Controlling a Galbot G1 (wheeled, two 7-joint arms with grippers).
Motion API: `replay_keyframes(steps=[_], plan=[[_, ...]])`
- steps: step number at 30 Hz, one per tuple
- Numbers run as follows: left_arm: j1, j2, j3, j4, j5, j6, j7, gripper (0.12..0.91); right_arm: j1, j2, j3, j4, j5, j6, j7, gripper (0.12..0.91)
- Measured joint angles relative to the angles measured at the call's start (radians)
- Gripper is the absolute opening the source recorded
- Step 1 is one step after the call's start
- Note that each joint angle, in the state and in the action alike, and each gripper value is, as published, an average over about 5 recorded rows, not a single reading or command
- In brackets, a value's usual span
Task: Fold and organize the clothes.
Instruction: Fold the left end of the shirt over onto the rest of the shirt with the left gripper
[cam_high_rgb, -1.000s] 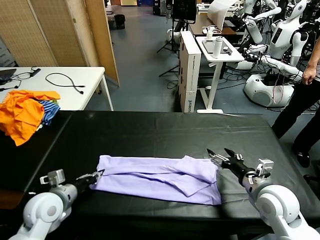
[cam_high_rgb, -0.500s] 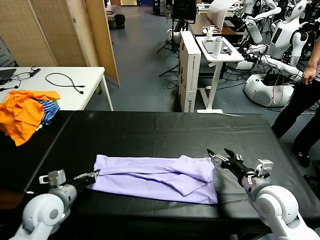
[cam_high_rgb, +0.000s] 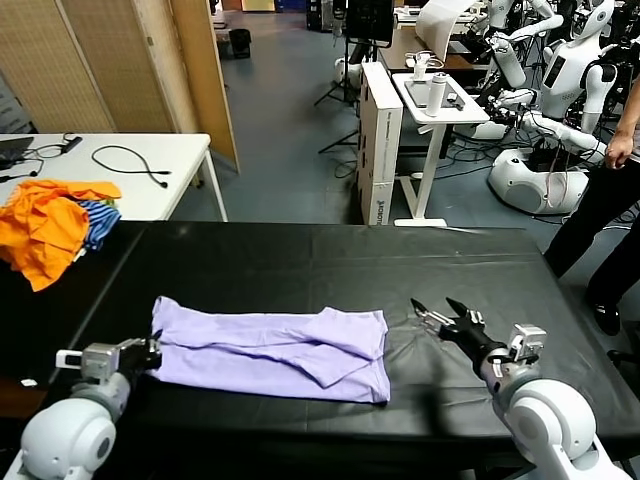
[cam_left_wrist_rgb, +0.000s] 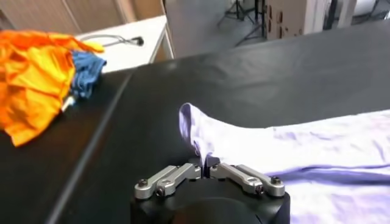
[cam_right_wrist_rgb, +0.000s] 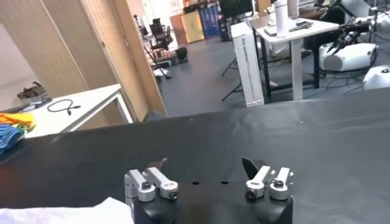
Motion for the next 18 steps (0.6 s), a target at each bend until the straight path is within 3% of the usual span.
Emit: replay_keyframes(steps=[4, 9, 14, 18], plan=[[-0.027, -0.031, 0.035, -0.042, -0.199, 0.000, -0.050, 0.182, -0.045, 0.002, 0.023, 0.029, 0.005, 0.093, -0.066, 0.907], [-0.070, -0.071, 0.098, -0.055, -0.379, 0.001, -0.063, 0.182, -0.130, 0.013, 0.045, 0.067, -0.011, 0.227, -0.146, 0.907], [-0.101, -0.097, 0.166, -0.047, -0.457, 0.001, -0.050, 0.182, -0.228, 0.015, 0.050, 0.104, -0.038, 0.391, -0.209, 0.907], [-0.120, -0.116, 0.224, -0.041, -0.479, 0.001, -0.039, 0.182, -0.289, 0.016, 0.050, 0.132, -0.049, 0.473, -0.223, 0.907]])
